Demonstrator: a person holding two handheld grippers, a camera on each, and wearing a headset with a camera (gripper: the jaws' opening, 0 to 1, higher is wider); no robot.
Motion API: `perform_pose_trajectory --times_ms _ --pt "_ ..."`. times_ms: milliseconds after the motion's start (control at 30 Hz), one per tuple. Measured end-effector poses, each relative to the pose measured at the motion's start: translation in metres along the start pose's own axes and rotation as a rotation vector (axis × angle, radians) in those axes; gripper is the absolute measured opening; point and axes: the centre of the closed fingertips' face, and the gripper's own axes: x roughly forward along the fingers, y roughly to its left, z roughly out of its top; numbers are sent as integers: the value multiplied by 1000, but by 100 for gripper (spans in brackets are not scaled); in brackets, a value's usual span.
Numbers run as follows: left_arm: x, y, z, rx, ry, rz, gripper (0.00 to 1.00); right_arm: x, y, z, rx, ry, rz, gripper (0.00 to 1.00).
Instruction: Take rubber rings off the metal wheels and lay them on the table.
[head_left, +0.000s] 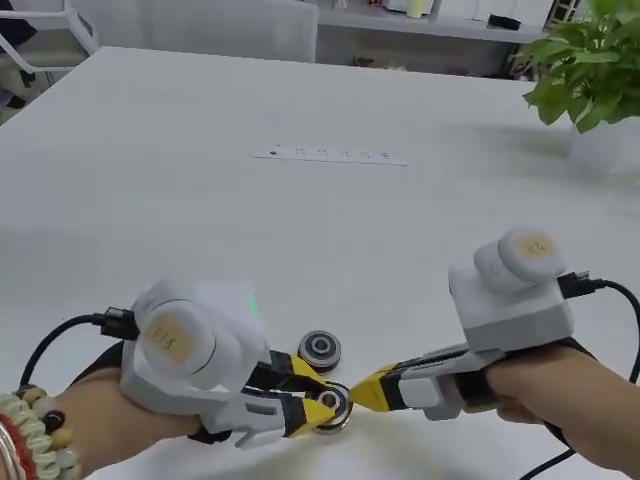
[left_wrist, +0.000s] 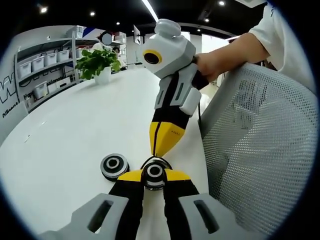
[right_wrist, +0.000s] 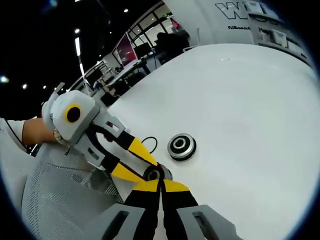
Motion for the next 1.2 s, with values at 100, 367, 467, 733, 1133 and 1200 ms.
perform_pose_trajectory --times_ms 100,367,467,733,1133,1200 --pt "-7 6 10 -17 -40 12 12 -1 0 1 6 -5 1 0" --pt "-26 6 32 -20 -91 -10 39 -3 2 6 16 -28 10 0" --pt "-33 1 35 37 -59 -29 49 -3 4 9 14 -36 15 0" --pt "-58 -6 39 116 -14 -60 67 -5 6 14 16 -57 25 0" --pt "-117 6 29 68 -7 53 74 -18 3 31 40 -142 23 0" --pt "-124 6 25 54 -7 77 74 -19 2 33 47 -153 20 0"
